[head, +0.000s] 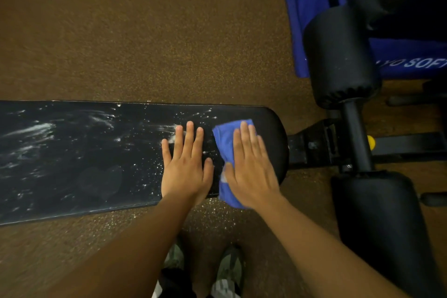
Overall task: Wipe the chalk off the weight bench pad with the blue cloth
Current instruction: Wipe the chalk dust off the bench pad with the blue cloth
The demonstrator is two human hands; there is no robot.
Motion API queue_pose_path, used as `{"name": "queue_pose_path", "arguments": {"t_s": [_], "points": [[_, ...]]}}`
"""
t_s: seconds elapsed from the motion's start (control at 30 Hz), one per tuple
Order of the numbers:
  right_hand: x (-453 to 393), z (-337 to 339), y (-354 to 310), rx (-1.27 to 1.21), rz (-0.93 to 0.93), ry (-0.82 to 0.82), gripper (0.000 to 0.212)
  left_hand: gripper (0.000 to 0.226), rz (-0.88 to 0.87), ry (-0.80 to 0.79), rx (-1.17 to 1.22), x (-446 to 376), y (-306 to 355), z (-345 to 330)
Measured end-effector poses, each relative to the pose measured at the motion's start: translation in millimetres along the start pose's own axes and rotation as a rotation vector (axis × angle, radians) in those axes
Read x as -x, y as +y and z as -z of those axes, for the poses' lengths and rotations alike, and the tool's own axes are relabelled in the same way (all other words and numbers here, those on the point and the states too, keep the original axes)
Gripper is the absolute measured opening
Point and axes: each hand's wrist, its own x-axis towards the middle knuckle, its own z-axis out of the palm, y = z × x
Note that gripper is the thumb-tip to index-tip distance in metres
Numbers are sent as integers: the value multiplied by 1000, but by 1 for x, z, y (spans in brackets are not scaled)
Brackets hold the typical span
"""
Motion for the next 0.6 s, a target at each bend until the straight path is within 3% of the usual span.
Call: {"name": "queue_pose_path", "arguments": {"t_s": [0.13, 0.33, 0.47, 0.6], "points": [[39, -7, 36, 10, -128, 25, 73, 66, 2, 5, 2, 1, 0, 0], [-36, 12, 46, -242, -478, 67, 72, 66, 9, -9, -16, 0, 0, 0], [-46, 16, 40, -176, -383, 73, 74, 66, 8, -1, -18, 1, 1, 0], [-1, 12, 42, -169, -210, 50, 75, 66, 5, -8, -19, 1, 1, 1]]}}
